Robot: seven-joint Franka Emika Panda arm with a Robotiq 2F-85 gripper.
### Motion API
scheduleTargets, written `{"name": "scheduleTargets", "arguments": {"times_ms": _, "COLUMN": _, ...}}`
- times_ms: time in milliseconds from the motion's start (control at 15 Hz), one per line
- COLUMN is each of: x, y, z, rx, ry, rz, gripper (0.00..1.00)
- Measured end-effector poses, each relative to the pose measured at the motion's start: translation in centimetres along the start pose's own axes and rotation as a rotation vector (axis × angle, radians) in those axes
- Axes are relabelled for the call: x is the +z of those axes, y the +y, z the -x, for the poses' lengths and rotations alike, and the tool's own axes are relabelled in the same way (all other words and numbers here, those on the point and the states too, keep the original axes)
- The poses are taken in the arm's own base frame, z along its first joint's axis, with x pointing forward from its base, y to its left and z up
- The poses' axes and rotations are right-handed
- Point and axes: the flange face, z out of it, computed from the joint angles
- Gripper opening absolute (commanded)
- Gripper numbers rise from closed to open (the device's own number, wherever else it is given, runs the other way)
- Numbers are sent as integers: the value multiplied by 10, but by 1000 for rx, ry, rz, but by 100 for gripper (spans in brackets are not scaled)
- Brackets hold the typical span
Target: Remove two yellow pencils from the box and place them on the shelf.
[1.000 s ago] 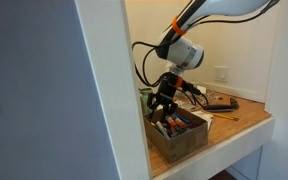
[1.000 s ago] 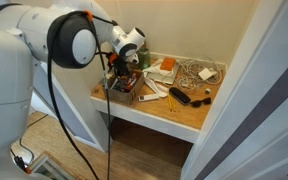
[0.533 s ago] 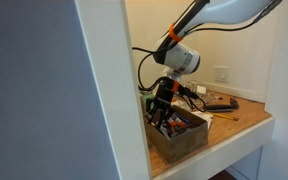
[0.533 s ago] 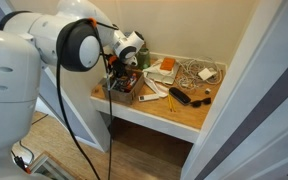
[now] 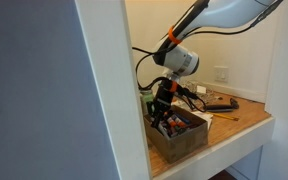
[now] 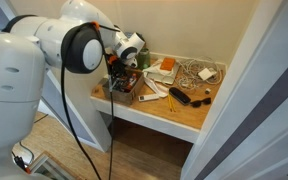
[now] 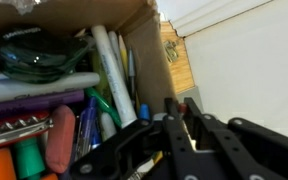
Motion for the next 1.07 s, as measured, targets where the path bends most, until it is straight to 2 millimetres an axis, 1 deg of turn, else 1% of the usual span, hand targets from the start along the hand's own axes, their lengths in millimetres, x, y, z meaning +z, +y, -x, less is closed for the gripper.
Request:
{"name": "scheduleTargets", "arguments": {"times_ms": 467, "x": -3, "y": 1, "z": 3, "rx": 45, "ry": -30, "rz": 2, "gripper": 3}}
{"name": "scheduleTargets", "arguments": {"times_ms": 733, "x": -19, "y": -8, "z": 12, "rx": 49, "ry": -33, "rz": 9, "gripper": 3}}
{"name": "scheduleTargets", "arguments": {"times_ms": 1067, "x": -43, "y": -26, "z": 33, "rx": 27, "ry": -17, "rz": 30, "gripper": 3}}
